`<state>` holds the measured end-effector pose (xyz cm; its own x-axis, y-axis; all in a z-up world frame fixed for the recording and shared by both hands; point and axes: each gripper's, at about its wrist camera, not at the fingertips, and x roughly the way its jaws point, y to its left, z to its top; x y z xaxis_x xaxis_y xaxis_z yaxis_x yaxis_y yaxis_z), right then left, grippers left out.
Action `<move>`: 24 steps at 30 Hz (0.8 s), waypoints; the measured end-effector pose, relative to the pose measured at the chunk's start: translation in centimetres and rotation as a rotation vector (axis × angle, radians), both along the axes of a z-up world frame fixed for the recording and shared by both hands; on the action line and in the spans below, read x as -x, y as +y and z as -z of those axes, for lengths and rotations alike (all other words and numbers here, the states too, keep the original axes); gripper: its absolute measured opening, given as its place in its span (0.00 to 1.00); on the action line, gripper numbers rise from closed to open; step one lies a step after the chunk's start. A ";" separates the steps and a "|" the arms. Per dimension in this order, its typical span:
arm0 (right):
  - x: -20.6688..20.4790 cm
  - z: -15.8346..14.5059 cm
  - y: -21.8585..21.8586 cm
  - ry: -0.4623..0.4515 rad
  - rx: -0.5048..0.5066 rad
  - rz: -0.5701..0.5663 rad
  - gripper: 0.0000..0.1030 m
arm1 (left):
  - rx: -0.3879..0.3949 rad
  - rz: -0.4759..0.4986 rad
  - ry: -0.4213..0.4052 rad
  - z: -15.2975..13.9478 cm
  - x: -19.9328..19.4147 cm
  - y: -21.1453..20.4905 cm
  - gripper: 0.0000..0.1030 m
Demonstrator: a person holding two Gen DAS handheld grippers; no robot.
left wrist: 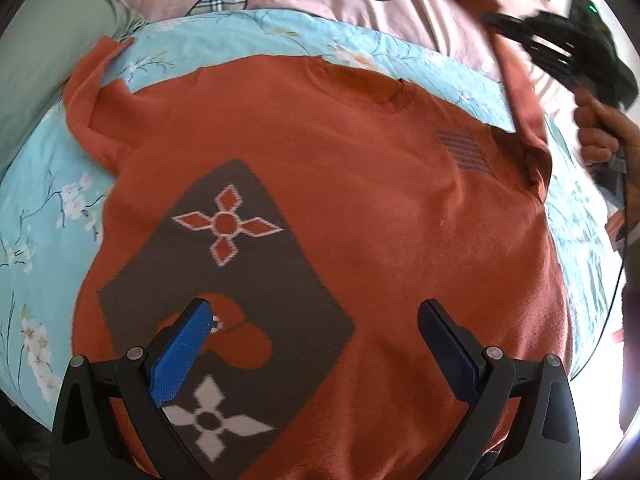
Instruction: Fold small clothes
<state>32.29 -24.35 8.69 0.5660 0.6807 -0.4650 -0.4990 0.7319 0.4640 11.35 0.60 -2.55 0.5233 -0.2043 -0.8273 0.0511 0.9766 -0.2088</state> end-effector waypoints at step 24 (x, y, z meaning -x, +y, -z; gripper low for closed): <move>4.8 8.5 6.7 0.253 -0.096 0.016 0.42 | 0.255 -0.015 0.017 2.2 -15.3 6.3 0.99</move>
<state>27.54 -17.66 0.24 0.4507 0.7203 -0.5273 -0.3470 0.6856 0.6400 26.61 6.86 -4.77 0.5145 -0.3999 -0.7586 0.0309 0.8927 -0.4496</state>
